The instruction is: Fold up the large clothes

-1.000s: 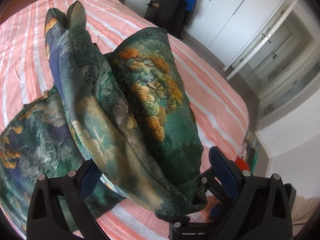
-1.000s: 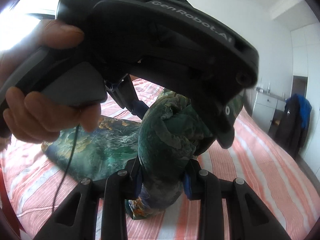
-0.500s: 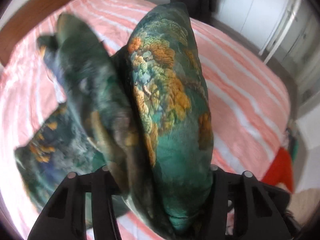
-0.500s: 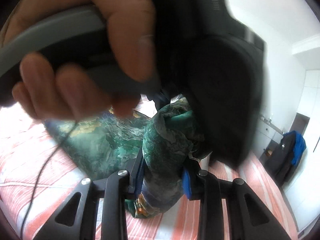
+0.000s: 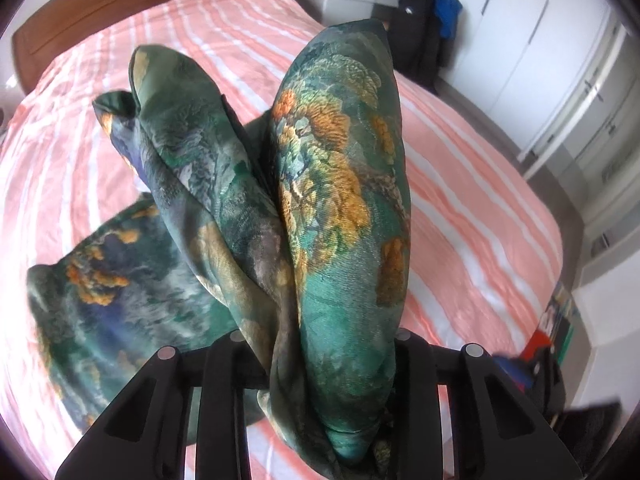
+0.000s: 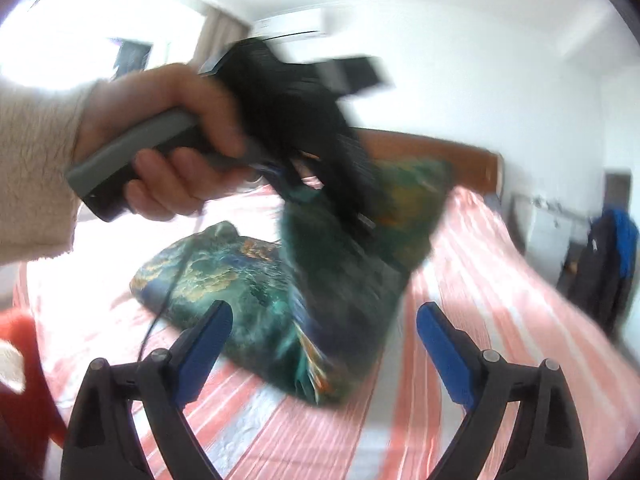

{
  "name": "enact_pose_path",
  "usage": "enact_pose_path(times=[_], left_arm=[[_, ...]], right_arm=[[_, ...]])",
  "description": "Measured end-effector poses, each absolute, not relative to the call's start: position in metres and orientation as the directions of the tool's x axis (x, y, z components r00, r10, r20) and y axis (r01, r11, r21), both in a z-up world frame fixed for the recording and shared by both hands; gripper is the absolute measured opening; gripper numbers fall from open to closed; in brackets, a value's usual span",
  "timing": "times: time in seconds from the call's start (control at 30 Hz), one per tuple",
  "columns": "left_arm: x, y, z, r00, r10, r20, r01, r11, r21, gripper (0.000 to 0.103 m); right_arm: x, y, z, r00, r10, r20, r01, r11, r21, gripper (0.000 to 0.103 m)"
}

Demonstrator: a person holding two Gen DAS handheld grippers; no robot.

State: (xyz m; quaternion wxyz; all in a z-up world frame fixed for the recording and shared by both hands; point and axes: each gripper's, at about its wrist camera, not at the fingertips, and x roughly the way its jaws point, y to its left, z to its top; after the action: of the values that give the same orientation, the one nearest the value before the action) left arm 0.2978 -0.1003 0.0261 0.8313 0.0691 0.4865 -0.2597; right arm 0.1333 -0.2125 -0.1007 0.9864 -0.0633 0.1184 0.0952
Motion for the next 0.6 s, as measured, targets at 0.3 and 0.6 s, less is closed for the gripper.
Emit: enact_pose_path(times=[0.3,0.6], left_arm=[[0.298,0.068,0.031,0.483,-0.346,-0.804,0.262,0.934,-0.245,0.030],[0.304,0.204,-0.067,0.444,-0.281,-0.851,-0.047,0.941,-0.336,0.030]], right_arm=[[0.139,-0.265,-0.121,0.948,0.057,-0.314,-0.060,0.998,-0.001,0.094],[0.153,-0.244,-0.139,0.918,0.101,-0.384,-0.123,0.992,-0.033,0.094]])
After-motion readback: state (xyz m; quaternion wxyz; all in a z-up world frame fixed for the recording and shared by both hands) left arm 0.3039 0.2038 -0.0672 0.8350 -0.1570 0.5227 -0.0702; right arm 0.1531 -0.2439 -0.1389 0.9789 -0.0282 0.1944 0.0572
